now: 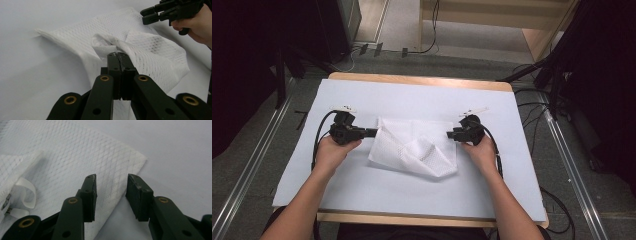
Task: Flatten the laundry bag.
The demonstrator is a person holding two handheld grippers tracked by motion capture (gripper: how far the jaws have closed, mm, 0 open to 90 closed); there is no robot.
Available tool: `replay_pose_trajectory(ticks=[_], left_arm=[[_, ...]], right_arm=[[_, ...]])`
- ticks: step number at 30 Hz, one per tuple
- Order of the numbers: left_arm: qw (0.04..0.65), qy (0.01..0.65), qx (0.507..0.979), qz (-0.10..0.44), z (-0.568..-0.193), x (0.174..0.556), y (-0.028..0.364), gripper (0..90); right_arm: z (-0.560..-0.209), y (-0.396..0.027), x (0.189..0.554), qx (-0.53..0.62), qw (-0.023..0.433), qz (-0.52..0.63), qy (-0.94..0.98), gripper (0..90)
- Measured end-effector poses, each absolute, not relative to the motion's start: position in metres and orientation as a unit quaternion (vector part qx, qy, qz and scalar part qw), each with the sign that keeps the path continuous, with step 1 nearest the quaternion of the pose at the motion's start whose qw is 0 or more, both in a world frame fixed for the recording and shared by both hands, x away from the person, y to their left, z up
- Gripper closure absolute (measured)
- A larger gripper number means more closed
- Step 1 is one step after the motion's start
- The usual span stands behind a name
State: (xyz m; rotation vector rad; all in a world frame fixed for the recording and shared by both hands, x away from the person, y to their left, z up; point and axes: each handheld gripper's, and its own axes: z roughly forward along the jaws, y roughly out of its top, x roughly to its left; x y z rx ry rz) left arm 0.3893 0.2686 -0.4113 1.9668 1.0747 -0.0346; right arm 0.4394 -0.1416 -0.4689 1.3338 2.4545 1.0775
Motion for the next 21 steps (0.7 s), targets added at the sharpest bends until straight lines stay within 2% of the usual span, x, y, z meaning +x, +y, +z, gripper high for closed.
replay_pose_trajectory(ticks=[1,6,7,8,9,14,21], left_arm=[[0.434,0.432,0.790,-0.014,-0.412,0.390,0.269,90.0],[0.437,0.434,0.788,-0.027,-0.412,0.391,0.272,90.0],[0.437,0.434,0.787,-0.029,-0.412,0.392,0.271,90.0],[0.436,0.434,0.788,-0.030,-0.412,0.392,0.271,90.0],[0.436,0.434,0.788,-0.031,-0.412,0.392,0.272,90.0],[0.441,0.436,0.784,-0.029,-0.411,0.393,0.273,90.0],[0.447,0.439,0.779,-0.021,-0.410,0.394,0.276,90.0]], right_arm=[[-0.469,-0.142,0.439,0.444,0.074,0.359,0.818,62.8],[-0.470,-0.134,0.436,0.429,0.115,0.341,0.829,77.6],[-0.470,-0.134,0.436,0.429,0.115,0.341,0.829,77.6],[-0.470,-0.134,0.436,0.431,0.114,0.341,0.827,85.4],[-0.470,-0.135,0.437,0.432,0.111,0.342,0.827,89.4],[-0.468,-0.135,0.439,0.441,0.095,0.338,0.826,90.0],[-0.466,-0.145,0.447,0.463,0.106,0.341,0.811,90.0]])
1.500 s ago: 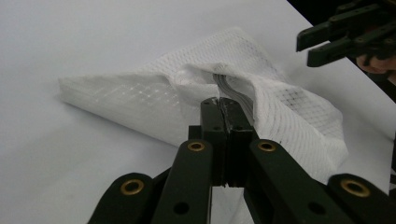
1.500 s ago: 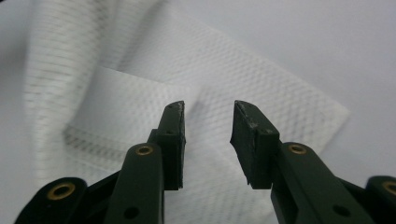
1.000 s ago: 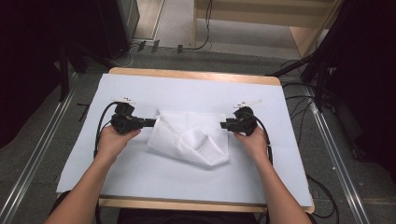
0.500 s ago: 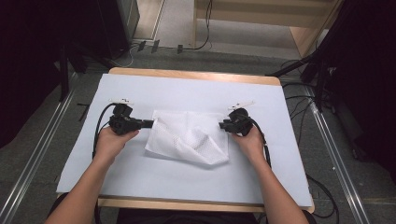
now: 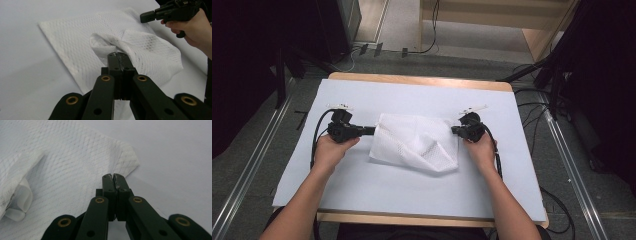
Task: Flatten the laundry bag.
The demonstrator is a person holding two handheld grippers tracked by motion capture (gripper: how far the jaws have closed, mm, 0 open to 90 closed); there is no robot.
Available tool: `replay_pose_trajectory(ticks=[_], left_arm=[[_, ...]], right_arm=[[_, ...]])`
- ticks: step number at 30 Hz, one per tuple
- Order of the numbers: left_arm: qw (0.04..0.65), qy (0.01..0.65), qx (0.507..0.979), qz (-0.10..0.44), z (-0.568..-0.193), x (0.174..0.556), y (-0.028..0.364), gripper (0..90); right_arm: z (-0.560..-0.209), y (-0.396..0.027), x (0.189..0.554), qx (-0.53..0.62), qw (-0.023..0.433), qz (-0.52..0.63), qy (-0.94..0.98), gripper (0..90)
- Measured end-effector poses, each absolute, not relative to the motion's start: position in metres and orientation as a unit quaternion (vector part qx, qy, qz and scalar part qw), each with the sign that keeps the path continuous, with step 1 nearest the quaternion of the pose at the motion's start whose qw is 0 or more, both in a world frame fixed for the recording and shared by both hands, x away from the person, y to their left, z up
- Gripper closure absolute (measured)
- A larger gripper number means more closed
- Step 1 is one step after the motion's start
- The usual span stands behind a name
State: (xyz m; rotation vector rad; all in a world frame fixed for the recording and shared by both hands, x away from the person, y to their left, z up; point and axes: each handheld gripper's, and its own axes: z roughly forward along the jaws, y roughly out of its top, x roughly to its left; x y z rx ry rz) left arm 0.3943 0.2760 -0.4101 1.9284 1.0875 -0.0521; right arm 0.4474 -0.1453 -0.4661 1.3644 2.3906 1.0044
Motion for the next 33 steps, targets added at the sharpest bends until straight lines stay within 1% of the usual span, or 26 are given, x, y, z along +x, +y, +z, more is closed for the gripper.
replay_pose_trajectory(ticks=[6,15,21,23,24,26,27,29,32,33], left_arm=[[0.450,0.438,0.778,-0.017,-0.409,0.395,0.276,90.0],[0.447,0.443,0.777,-0.018,-0.412,0.396,0.278,90.0],[0.439,0.440,0.783,-0.025,-0.416,0.397,0.277,90.0],[0.435,0.441,0.785,-0.024,-0.418,0.397,0.277,90.0],[0.431,0.440,0.788,-0.023,-0.420,0.397,0.279,88.5],[0.428,0.442,0.788,-0.019,-0.420,0.397,0.280,84.6],[0.426,0.442,0.789,-0.018,-0.420,0.397,0.281,84.6],[0.427,0.445,0.787,-0.012,-0.420,0.397,0.282,80.6],[0.426,0.446,0.787,-0.002,-0.418,0.397,0.285,76.9],[0.422,0.446,0.789,0.005,-0.417,0.397,0.286,75.3]], right_arm=[[-0.466,-0.160,0.454,0.484,0.105,0.343,0.798,90.0],[-0.465,-0.193,0.464,0.523,0.123,0.343,0.770,90.0],[-0.470,-0.200,0.466,0.537,0.114,0.337,0.765,90.0],[-0.468,-0.198,0.464,0.532,0.116,0.341,0.766,86.8],[-0.467,-0.197,0.463,0.530,0.114,0.344,0.766,82.7],[-0.463,-0.195,0.461,0.523,0.118,0.347,0.770,79.5],[-0.463,-0.195,0.461,0.523,0.118,0.347,0.770,79.5],[-0.455,-0.191,0.457,0.514,0.118,0.356,0.772,77.2],[-0.452,-0.189,0.455,0.505,0.118,0.362,0.774,76.8],[-0.447,-0.185,0.453,0.499,0.119,0.369,0.775,75.1]])
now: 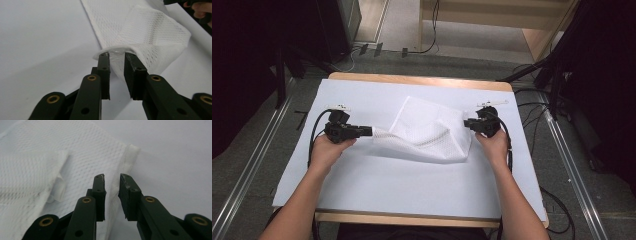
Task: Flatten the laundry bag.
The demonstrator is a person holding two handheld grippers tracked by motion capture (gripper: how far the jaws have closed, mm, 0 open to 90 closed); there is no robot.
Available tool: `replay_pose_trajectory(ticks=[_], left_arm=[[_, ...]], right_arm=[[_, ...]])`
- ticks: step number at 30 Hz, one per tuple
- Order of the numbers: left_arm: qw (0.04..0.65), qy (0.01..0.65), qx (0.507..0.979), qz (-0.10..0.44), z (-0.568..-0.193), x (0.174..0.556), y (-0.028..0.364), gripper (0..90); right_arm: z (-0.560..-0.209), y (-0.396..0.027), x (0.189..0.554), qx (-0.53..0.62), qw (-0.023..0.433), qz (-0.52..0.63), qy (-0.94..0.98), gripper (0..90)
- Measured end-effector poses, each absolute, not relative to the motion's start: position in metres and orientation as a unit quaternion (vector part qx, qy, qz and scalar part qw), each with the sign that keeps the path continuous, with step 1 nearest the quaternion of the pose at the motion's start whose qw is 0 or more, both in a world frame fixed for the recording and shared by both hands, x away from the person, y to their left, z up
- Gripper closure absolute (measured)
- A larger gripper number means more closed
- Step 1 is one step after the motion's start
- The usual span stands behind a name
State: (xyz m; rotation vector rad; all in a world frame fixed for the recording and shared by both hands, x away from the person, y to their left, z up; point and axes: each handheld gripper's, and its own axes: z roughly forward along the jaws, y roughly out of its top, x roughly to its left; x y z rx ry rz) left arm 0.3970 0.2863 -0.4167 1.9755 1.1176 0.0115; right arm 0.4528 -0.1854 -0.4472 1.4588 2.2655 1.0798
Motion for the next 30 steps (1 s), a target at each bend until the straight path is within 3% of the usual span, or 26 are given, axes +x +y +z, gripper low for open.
replay_pose_trajectory(ticks=[9,30], left_arm=[[0.423,0.463,0.778,0.029,-0.413,0.397,0.303,67.7],[0.430,0.470,0.770,0.031,-0.414,0.397,0.308,62.6]], right_arm=[[-0.433,-0.173,0.446,0.472,0.122,0.391,0.780,70.7],[-0.464,-0.117,0.461,0.435,0.067,0.374,0.817,63.0]])
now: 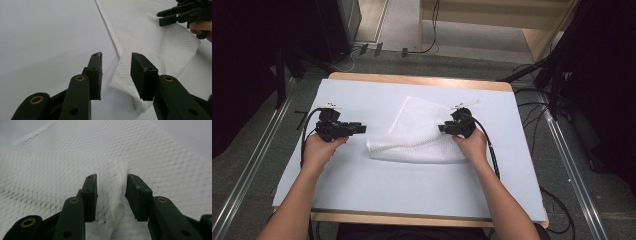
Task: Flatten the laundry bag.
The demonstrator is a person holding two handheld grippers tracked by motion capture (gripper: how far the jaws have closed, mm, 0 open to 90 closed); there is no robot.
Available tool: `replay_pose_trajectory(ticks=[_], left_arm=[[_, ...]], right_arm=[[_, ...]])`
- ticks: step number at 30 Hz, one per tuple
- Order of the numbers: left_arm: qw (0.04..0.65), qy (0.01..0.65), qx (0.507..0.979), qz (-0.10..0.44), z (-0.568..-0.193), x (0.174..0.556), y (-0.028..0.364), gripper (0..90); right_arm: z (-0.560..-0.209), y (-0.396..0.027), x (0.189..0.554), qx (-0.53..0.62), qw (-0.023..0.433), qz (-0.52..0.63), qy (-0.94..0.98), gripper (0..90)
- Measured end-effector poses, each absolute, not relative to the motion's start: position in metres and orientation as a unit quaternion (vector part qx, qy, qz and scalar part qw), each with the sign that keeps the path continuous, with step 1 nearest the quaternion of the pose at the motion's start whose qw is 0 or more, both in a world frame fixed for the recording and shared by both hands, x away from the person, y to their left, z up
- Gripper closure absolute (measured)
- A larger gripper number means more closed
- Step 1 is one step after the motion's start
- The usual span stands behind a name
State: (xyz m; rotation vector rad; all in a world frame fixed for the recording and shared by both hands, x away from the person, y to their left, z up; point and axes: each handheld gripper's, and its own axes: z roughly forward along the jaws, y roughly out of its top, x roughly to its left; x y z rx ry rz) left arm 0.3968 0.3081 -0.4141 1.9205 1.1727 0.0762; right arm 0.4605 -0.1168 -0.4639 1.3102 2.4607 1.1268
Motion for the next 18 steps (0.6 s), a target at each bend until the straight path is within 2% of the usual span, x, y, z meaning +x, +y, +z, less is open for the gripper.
replay_pose_trajectory(ticks=[4,6,7,9,12,18], left_arm=[[0.429,0.470,0.771,0.031,-0.414,0.396,0.309,62.5],[0.429,0.471,0.770,0.032,-0.414,0.396,0.309,62.4],[0.428,0.471,0.771,0.032,-0.414,0.396,0.309,62.4],[0.428,0.470,0.771,0.032,-0.414,0.396,0.309,62.4],[0.427,0.468,0.773,0.032,-0.414,0.396,0.308,62.4],[0.427,0.469,0.772,0.031,-0.414,0.396,0.309,62.4]], right_arm=[[-0.469,-0.113,0.461,0.437,0.057,0.372,0.817,65.6],[-0.469,-0.111,0.460,0.431,0.063,0.369,0.821,72.0],[-0.469,-0.111,0.460,0.431,0.063,0.369,0.821,72.0],[-0.470,-0.109,0.458,0.424,0.060,0.369,0.825,82.2],[-0.470,-0.107,0.457,0.419,0.057,0.368,0.828,86.6],[-0.457,-0.107,0.450,0.416,0.046,0.377,0.826,88.0]])
